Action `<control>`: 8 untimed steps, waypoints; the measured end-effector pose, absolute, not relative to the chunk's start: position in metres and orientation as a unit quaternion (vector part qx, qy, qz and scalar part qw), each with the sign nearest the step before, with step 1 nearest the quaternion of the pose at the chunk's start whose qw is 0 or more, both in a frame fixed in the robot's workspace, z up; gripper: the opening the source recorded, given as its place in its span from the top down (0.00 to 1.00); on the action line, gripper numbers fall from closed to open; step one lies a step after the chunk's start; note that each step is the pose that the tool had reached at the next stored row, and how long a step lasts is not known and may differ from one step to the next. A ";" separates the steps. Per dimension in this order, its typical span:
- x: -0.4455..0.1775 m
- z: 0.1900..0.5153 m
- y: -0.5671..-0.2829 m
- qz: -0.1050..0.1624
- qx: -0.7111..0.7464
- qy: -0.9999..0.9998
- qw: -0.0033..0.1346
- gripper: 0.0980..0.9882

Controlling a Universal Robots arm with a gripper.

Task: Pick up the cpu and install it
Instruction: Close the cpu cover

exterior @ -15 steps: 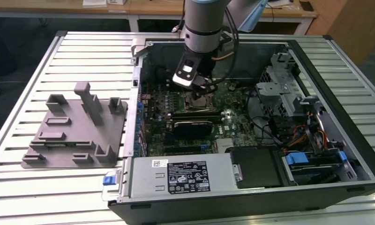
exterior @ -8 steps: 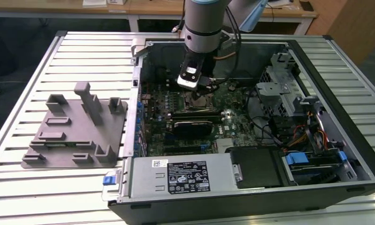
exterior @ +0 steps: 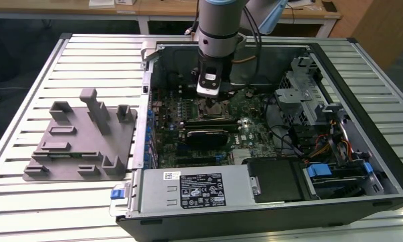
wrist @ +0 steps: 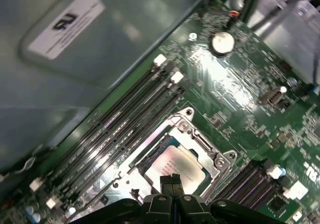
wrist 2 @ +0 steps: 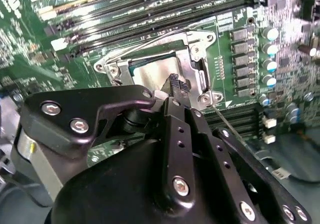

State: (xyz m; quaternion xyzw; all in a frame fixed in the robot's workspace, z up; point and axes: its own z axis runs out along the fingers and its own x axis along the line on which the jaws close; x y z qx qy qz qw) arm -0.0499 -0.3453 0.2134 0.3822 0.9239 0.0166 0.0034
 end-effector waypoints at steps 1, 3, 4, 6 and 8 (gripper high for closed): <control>-0.050 0.213 -0.345 0.017 0.374 0.927 0.003 0.99; -0.050 0.213 -0.345 0.017 0.356 0.934 0.003 0.99; -0.050 0.213 -0.345 0.017 0.348 0.937 0.003 0.99; -0.050 0.213 -0.345 0.017 0.331 0.943 0.002 0.99; -0.050 0.213 -0.345 0.017 0.314 0.949 0.002 0.99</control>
